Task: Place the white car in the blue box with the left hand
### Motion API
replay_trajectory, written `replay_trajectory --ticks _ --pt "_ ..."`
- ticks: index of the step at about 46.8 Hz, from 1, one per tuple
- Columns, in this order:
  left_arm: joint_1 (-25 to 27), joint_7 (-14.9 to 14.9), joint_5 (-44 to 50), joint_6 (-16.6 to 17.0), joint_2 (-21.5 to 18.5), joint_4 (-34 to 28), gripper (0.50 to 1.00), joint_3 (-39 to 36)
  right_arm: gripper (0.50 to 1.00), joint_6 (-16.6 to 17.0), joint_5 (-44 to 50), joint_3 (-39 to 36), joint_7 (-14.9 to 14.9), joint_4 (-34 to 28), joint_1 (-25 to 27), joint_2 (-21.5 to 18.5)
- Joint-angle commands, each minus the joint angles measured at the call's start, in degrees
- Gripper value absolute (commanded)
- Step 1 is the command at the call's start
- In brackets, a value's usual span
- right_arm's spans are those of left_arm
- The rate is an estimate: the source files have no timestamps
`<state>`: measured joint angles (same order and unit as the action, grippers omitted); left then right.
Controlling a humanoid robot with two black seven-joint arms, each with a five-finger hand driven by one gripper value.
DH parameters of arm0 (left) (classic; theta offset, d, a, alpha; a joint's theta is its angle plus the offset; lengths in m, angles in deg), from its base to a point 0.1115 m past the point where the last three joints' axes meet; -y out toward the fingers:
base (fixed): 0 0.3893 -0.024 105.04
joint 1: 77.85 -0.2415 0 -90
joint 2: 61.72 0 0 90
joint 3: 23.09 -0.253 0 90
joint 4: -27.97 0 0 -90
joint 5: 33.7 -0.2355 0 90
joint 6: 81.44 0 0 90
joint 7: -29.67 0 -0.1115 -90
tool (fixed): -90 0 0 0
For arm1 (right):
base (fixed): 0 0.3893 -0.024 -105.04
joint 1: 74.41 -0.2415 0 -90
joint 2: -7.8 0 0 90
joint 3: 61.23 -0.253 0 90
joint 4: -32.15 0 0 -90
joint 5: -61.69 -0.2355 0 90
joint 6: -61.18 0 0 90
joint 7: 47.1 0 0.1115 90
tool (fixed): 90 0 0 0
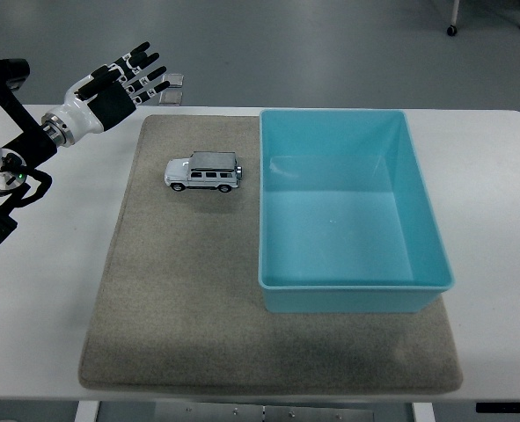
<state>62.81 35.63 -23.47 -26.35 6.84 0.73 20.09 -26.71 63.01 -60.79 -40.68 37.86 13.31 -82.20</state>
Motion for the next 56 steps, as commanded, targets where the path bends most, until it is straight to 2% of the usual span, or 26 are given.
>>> replay_trajectory --ticks 1,5,9,15,25,33,39,52,56 --pt "-0.2 -0.1 -0.7 -0.1 -1.0 -0.4 1.000 -0.8 0.936 0.0 0.0 0.0 0.0 0.0 0.0 0.0" --pt "-0.3 -0.1 -1.1 -0.1 -2.0 -0.4 0.999 -1.1 0.936 0.0 0.0 0.0 0.0 0.0 0.0 0.0" --pt "-0.3 -1.3 -2.8 -0.1 -2.2 -0.4 0.999 -1.1 0.936 0.0 0.0 0.0 0.0 0.0 0.0 0.0" --pt "0.3 -5.3 -11.2 -0.1 -3.5 -0.8 0.999 -1.1 0.936 0.0 0.0 0.0 0.0 0.0 0.0 0.0" --pt "0.4 -13.7 -27.7 -0.1 -8.6 -7.8 0.996 -1.1 0.936 0.0 0.0 0.0 0.0 0.0 0.0 0.0" --pt "0.4 -16.7 -39.7 -0.1 -11.3 -10.5 0.992 -1.2 0.936 0.0 0.0 0.0 0.0 0.0 0.0 0.0" --pt "0.1 -19.0 -46.7 0.1 -14.8 -15.3 0.990 -2.5 0.936 0.0 0.0 0.0 0.0 0.0 0.0 0.0" --pt "0.1 -22.6 -60.4 11.3 -21.3 -26.7 0.986 -8.1 0.936 0.0 0.0 0.0 0.0 0.0 0.0 0.0" --pt "0.1 -23.5 -65.3 13.0 -22.4 -29.8 0.986 -9.2 0.936 0.0 0.0 0.0 0.0 0.0 0.0 0.0"
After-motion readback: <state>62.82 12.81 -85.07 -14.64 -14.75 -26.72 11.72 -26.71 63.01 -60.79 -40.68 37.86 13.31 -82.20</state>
